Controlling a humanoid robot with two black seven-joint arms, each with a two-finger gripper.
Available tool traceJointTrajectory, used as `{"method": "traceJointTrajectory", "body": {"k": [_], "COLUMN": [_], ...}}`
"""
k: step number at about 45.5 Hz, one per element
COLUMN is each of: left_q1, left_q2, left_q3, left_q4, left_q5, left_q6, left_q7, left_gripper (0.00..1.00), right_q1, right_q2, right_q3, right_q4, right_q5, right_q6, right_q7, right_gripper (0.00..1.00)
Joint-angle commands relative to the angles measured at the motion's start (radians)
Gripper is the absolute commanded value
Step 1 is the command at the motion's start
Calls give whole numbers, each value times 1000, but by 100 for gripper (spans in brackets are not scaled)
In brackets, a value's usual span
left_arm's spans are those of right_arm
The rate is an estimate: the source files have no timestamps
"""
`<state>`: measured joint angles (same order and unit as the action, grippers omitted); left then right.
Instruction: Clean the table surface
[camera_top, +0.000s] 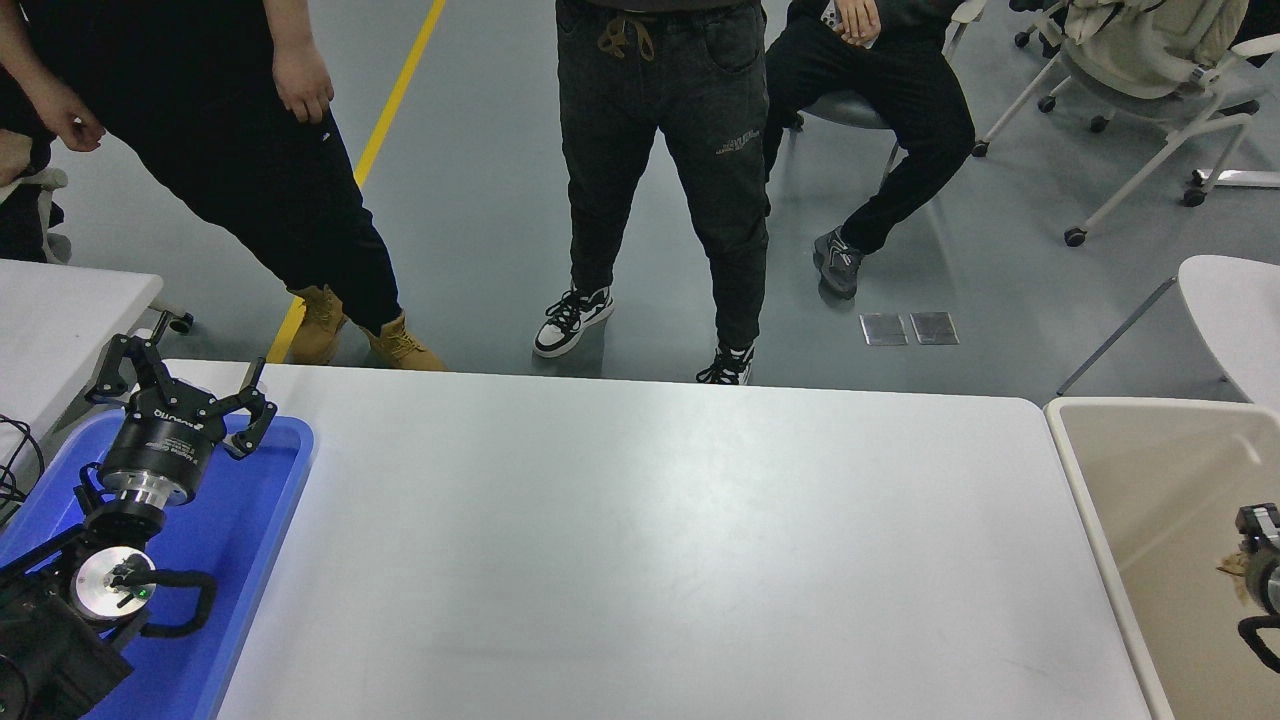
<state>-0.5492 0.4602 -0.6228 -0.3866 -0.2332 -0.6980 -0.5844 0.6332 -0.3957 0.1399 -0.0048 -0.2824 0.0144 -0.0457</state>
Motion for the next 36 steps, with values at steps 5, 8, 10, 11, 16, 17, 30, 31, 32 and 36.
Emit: {"method": "traceJointTrajectory", "body": {"k": [5, 8, 10, 11, 16, 17, 30, 31, 32, 36], "left_q1": [0, 0, 0, 0, 0, 0, 0, 0, 0, 0], "left_q2": [0, -1, 0, 0, 0, 0, 0, 0, 0, 0], "left_q3": [0, 0, 0, 0, 0, 0, 0, 0, 0, 0], "left_q4": [0, 0, 0, 0, 0, 0, 0, 0, 0, 0], "left_q5": [0, 0, 0, 0, 0, 0, 0, 0, 0, 0], "left_q6": [0, 0, 0, 0, 0, 0, 0, 0, 0, 0], "left_q7": [0, 0, 0, 0, 0, 0, 0, 0, 0, 0], "left_gripper": [100, 100, 100, 100, 100, 100, 100, 100, 100, 100], "right_q1": [-20, -18, -17, -15, -12, -12, -7, -6, -4, 11], "right_q2": [12, 12, 11, 12, 11, 11, 5, 5, 3, 3], "right_q3": [-3, -5, -5, -3, -5, -5, -3, -3, -2, 1], "right_q4": [6, 5, 5, 5, 6, 6, 3, 3, 3, 3], "right_q5": [5, 5, 5, 5, 5, 5, 5, 5, 6, 6], "right_q6": [-11, -11, -11, -13, -8, -8, -7, -8, -10, -14], "right_q7": [0, 0, 0, 0, -2, 0, -2, -2, -2, 4], "right_gripper": [81, 88, 92, 95, 96, 97, 98, 98, 98, 98]}}
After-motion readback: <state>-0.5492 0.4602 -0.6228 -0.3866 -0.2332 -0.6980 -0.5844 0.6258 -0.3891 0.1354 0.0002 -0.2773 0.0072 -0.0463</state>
